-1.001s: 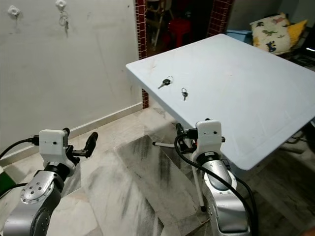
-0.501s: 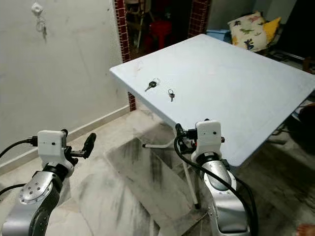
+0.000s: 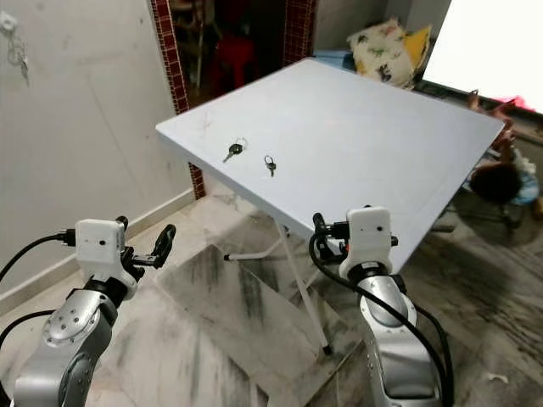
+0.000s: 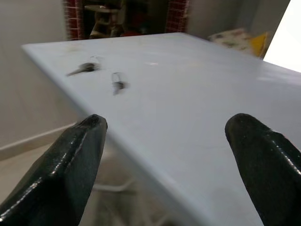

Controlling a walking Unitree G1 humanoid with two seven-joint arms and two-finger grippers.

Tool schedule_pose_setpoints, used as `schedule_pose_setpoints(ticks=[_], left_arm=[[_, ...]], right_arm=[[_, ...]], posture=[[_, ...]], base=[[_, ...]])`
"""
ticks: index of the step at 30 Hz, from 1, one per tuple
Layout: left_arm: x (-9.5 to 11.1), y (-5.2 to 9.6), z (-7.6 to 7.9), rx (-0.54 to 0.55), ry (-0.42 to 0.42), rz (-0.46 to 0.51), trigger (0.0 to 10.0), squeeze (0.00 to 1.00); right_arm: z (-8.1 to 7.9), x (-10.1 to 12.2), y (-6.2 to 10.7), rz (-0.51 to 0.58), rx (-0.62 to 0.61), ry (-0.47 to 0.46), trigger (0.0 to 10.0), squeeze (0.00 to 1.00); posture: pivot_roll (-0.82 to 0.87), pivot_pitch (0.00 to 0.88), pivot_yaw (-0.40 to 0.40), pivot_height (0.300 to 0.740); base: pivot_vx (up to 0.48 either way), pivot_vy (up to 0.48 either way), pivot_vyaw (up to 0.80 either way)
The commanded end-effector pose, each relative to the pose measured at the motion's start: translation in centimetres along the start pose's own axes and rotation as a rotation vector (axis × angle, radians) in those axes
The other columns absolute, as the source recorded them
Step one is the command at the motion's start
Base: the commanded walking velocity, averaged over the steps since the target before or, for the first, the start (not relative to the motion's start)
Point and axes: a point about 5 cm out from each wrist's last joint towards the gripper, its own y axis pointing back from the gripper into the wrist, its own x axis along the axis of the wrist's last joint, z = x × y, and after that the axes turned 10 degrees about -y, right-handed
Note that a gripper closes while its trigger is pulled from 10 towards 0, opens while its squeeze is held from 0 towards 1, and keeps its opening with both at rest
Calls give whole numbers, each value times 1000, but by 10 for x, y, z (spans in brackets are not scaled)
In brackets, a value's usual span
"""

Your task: Hang keys on a hook

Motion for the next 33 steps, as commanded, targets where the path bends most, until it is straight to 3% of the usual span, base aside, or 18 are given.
schedule_pose_setpoints(ticks=[1, 4, 27, 33], left_arm=[[6, -2, 3, -7, 1, 25, 10000, 0], [6, -2, 3, -12, -6, 30, 10000, 0], [8, -2, 2, -33, 7, 45, 10000, 0], [9, -2, 1, -38, 7, 51, 10000, 0]], right_arm=[[7, 4, 0, 12, -18, 18, 10000, 0], [7, 4, -1, 14, -15, 17, 10000, 0], [6, 4, 0, 24, -17, -23, 10000, 0], [5, 3, 0, 23, -15, -19, 10000, 0]], posture=[[92, 0, 42, 740], [92, 0, 41, 740], [90, 0, 46, 740], [89, 0, 47, 740]], base=[[0, 0, -800], [0, 0, -800], [0, 0, 0], [277, 126, 0]])
